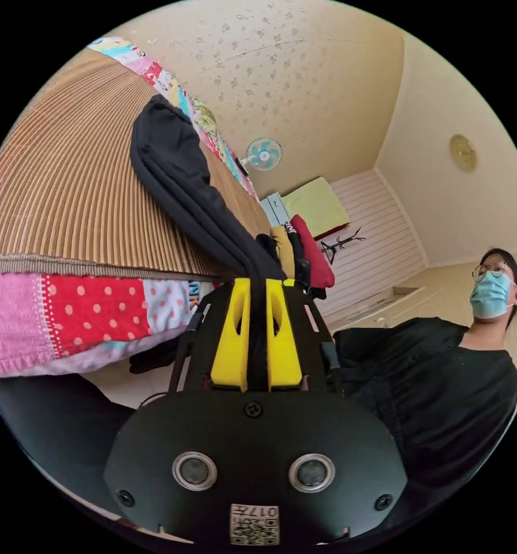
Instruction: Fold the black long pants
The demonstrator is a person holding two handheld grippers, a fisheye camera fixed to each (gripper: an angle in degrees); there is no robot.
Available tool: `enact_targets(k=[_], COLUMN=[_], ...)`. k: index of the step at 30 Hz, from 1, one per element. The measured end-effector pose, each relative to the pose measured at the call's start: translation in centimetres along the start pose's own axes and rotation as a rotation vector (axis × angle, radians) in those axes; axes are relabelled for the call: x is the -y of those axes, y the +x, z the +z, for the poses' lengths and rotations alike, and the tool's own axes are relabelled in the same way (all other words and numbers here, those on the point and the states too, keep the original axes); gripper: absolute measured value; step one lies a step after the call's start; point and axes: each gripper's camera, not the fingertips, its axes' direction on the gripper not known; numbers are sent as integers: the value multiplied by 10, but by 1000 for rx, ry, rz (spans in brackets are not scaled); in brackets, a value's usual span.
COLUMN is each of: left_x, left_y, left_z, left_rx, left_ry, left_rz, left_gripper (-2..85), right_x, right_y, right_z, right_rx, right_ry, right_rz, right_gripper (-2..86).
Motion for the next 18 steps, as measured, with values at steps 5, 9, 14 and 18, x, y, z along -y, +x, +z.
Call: enact_targets(k=[5, 9, 14, 18], left_x=[48, 92, 138, 187], left_y=[124, 237, 311, 292], left_z=[-27, -45, -45, -19], left_rx=[-72, -181, -296, -196], left_ry=[89, 156, 220, 200], left_rz=[333, 634, 715, 504], left_gripper=[51, 51, 50, 51], right_x=[31, 54, 60, 87], right_y=[-137, -264, -381, -397], right_z=[-46, -83, -107, -109], right_rx=[23, 58, -66, -303], right_ry=[53, 115, 224, 286], right_rz=[-340, -645, -869, -790], right_gripper=[16, 24, 37, 39])
